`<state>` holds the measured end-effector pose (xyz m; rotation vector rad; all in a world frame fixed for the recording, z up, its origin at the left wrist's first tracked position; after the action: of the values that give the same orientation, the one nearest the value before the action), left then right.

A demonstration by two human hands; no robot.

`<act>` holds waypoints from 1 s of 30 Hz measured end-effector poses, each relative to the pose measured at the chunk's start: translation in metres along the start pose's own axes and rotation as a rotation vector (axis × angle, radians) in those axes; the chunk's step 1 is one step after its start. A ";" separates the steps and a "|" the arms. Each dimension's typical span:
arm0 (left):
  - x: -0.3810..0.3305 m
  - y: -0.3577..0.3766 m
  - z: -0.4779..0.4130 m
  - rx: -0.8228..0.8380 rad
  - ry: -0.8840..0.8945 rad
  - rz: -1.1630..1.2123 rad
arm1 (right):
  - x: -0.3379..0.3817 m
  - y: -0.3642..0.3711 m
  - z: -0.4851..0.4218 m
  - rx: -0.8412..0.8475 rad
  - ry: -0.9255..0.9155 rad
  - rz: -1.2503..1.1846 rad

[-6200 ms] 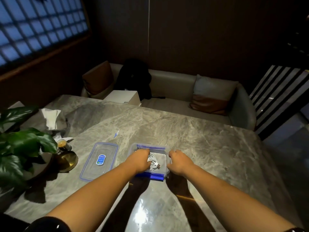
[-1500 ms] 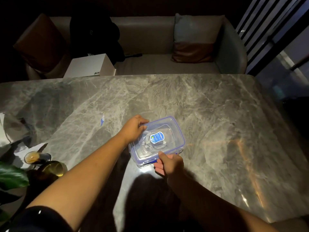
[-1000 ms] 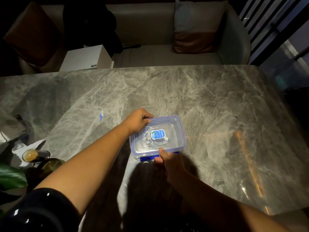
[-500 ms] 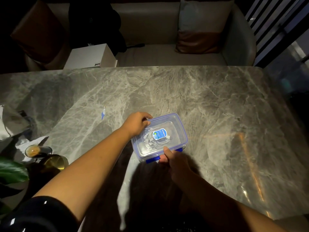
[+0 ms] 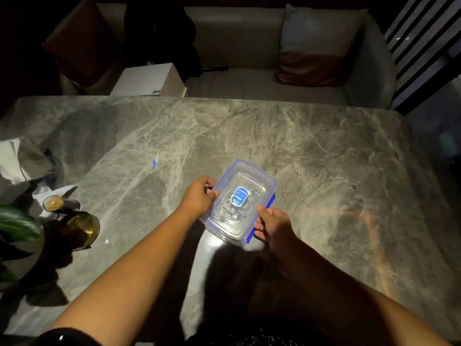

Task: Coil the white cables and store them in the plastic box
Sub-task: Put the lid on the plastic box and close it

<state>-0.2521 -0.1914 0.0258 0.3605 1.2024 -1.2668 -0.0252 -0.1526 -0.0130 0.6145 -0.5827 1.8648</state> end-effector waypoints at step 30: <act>0.021 0.043 0.047 -0.177 -0.194 0.373 | 0.042 -0.050 -0.034 -0.015 -0.225 0.373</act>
<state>-0.1964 -0.2245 0.0102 0.3072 1.0168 -0.8469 0.0023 -0.0846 -0.0059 0.7509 -0.9078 2.1499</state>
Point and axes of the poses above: each hand's wrist, its own z-axis away from the middle knuckle, its own y-axis out of the palm, x = y × z, the point moved 5 cm from there along -z, towards the middle knuckle, and after that the axes turned 11 degrees about z, right-handed, at the moved point
